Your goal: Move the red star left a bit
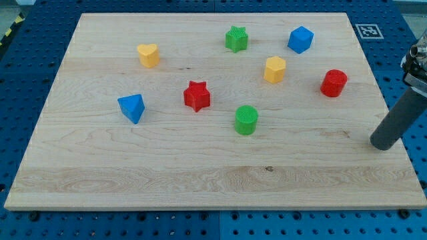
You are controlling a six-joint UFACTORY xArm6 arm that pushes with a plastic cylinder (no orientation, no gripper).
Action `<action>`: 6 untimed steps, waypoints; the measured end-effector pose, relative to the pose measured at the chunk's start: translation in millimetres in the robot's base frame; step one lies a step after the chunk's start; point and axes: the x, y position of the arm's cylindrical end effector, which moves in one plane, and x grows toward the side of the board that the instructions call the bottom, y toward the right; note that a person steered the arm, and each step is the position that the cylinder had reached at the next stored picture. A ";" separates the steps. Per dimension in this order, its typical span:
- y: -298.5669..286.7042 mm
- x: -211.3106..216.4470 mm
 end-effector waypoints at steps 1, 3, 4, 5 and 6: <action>0.0 0.6; -62.6 -40.6; -100.1 -45.9; -143.0 -43.5; -194.5 -62.0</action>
